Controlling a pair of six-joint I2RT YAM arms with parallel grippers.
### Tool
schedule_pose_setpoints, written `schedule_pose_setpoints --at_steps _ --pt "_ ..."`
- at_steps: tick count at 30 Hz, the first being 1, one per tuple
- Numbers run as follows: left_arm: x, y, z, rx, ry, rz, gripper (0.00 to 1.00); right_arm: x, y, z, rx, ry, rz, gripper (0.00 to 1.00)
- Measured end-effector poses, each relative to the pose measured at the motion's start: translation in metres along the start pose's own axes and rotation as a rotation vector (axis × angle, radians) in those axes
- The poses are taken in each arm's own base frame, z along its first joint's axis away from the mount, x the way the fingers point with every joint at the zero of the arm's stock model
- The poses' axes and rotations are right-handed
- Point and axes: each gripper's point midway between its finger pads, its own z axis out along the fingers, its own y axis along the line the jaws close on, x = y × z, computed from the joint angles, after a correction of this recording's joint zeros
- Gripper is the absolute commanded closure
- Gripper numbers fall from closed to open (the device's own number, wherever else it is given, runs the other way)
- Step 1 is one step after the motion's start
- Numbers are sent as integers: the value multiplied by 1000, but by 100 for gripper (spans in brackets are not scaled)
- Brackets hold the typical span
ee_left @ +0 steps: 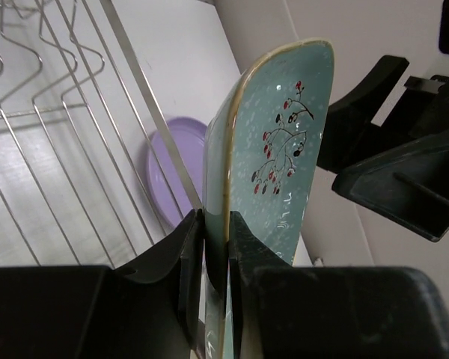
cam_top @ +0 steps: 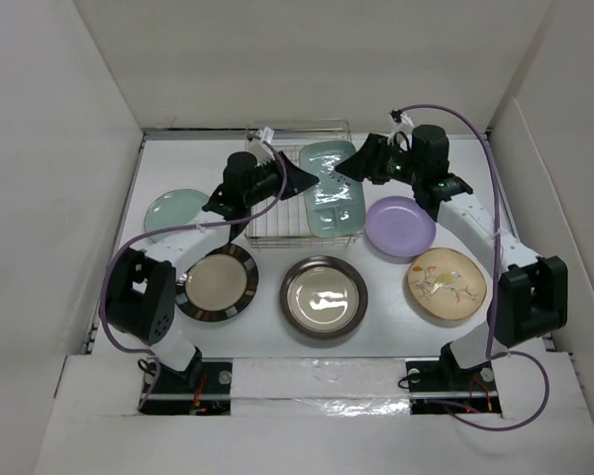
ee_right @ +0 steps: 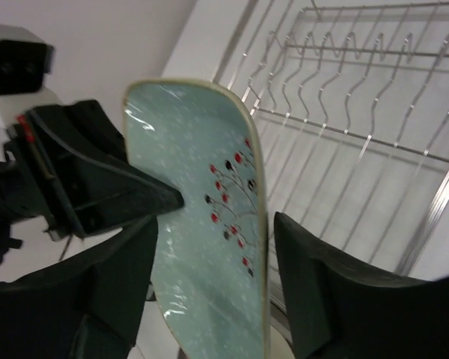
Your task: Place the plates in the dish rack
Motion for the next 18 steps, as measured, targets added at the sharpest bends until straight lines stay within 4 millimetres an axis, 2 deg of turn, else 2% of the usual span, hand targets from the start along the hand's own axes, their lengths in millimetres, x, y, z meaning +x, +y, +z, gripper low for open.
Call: schedule_pose_setpoints --at_steps 3,5,11,16,18 --pt "6 -3 -6 18 14 -46 100 -4 13 -2 -44 -32 -26 24" --pt "3 -8 -9 28 7 -64 100 -6 16 -4 -58 -53 -39 22" --pt "-32 -33 -26 94 -91 -61 100 0 15 -10 -56 -92 -49 15" --pt "-47 -43 -34 125 -133 -58 100 9 20 -15 -77 -117 -39 19" --pt "-48 -44 -35 135 -137 -68 100 12 25 -17 -90 -128 -39 28"
